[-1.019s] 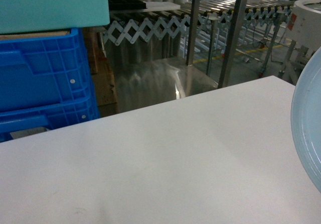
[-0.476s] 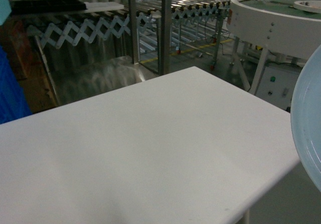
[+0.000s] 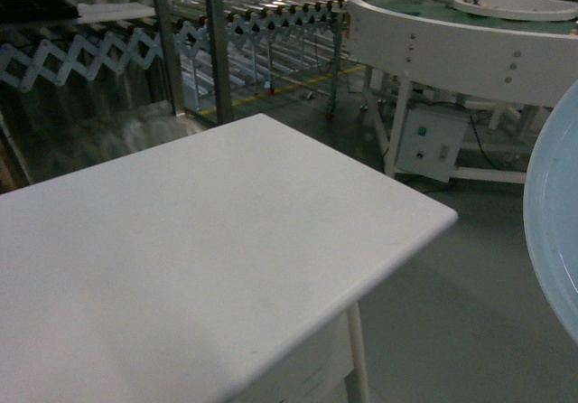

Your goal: Place blue tray on left shelf second layer neatly

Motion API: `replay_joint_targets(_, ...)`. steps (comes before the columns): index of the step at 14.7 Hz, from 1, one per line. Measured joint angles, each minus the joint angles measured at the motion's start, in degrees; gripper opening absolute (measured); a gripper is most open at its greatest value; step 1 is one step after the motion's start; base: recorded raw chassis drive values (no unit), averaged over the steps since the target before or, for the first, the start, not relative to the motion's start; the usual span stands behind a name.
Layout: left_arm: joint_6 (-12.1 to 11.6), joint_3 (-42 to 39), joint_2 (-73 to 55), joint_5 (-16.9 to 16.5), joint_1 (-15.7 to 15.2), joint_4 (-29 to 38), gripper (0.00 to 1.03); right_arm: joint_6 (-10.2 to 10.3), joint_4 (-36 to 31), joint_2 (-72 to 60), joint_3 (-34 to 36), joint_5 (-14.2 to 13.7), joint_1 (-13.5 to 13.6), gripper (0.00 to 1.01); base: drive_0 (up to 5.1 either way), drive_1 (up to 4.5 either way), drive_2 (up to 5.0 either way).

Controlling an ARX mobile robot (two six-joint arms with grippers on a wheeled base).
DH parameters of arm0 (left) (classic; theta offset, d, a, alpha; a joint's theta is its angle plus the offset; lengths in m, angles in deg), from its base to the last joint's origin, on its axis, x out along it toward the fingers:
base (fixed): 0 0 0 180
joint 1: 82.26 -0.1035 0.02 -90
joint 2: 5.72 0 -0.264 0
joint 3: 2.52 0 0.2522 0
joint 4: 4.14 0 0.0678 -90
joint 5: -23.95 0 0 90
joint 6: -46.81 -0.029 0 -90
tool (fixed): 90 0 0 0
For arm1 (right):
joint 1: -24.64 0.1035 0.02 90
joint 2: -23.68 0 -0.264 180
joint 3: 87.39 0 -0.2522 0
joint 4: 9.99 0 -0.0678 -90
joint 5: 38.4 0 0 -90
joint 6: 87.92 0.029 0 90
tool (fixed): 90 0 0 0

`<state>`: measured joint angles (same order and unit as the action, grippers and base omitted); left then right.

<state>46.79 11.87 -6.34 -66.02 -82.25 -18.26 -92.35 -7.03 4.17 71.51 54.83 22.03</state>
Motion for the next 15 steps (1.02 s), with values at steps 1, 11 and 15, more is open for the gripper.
replay_joint_targets(1,0.0,0.0,0.0,0.0,0.0,0.2,0.98,0.0,0.0,0.0,0.0,0.0,0.0,0.02,3.2,-5.11,-3.0)
replay_joint_targets(11,0.0,0.0,0.0,0.1,0.0,0.2,0.98,0.0,0.0,0.0,0.0,-0.1,0.0,0.02,3.2,-5.11,-3.0)
replay_joint_targets(15,0.0,0.0,0.0,0.1,0.0,0.1,0.98,0.0,-0.1,0.0,0.0,0.0,0.0,0.02,3.2,-5.11,-3.0)
